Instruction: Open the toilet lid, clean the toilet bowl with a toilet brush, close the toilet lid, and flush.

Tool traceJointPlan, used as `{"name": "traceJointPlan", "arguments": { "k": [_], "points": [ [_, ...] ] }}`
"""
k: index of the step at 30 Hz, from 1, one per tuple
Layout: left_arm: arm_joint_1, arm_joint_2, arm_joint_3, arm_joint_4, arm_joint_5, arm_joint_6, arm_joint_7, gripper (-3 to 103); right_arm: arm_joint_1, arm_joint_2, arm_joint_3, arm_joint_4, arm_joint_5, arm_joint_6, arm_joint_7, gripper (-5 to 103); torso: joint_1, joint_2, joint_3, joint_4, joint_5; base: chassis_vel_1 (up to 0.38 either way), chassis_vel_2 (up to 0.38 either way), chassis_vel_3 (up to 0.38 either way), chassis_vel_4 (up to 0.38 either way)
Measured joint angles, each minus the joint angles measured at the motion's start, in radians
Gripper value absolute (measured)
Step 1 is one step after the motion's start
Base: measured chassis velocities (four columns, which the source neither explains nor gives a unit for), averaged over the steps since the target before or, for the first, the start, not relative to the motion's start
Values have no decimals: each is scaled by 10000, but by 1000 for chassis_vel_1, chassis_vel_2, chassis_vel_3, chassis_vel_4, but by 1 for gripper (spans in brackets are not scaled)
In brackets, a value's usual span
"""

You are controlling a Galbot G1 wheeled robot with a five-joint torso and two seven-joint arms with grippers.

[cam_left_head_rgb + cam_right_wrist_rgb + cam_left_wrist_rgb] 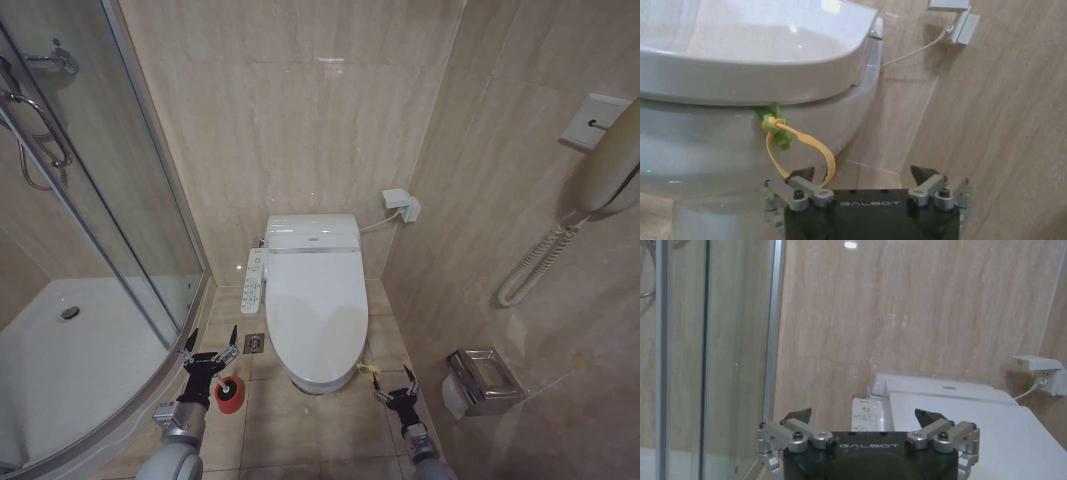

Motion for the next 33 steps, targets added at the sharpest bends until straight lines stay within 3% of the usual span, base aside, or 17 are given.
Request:
{"name": "traceJointPlan", "arguments": {
  "k": [5, 6, 12, 13, 20, 21, 27, 28, 33],
  "points": [
    [1, 0, 0, 0, 0, 0, 0, 100, -31, 10, -2, 14, 33, 20, -18, 102, 0, 0, 0, 0, -1, 0, 0, 0, 0],
    [0, 0, 0, 0, 0, 0, 0, 100, -32, 26, -4, 15, 46, 30, -38, 86, 0, 0, 0, 0, 0, 0, 0, 0, 0],
    [0, 0, 0, 0, 0, 0, 0, 100, -33, 79, -37, 52, 121, 70, -157, 86, 0, 0, 0, 1, -1, 0, 0, 0, 0],
    [0, 0, 0, 0, 0, 0, 0, 100, -37, 80, -39, 52, 125, 80, -163, 59, 0, 0, 0, 0, 0, 0, 0, 0, 0],
    [0, 0, 0, 0, 0, 0, 0, 100, -179, 23, -31, 248, 216, 113, -224, 59, 0, 0, 0, 1, 0, 0, 0, 0, 0],
    [0, 0, 0, 0, 0, 0, 0, 100, -258, -8, -23, 330, 254, 122, -238, 32, 0, 0, 0, 1, 0, 0, 0, 0, 0],
    [0, 0, 0, 0, 0, 0, 0, 100, -493, -60, -15, 390, 313, 279, -257, 32, 0, 0, 0, 1, 0, 0, 0, 0, 0],
    [1, 0, 0, 0, 0, 0, 0, 100, -535, -58, -15, 390, 317, 329, -257, 5, 0, 0, 0, 1, 0, 0, 0, 0, 0],
    [1, 0, 0, 0, 0, 0, 0, 100, -673, -56, -14, 607, 357, 373, -255, 5, 0, 0, 0, 0, 0, 0, 0, 0, 0]
  ]
}}
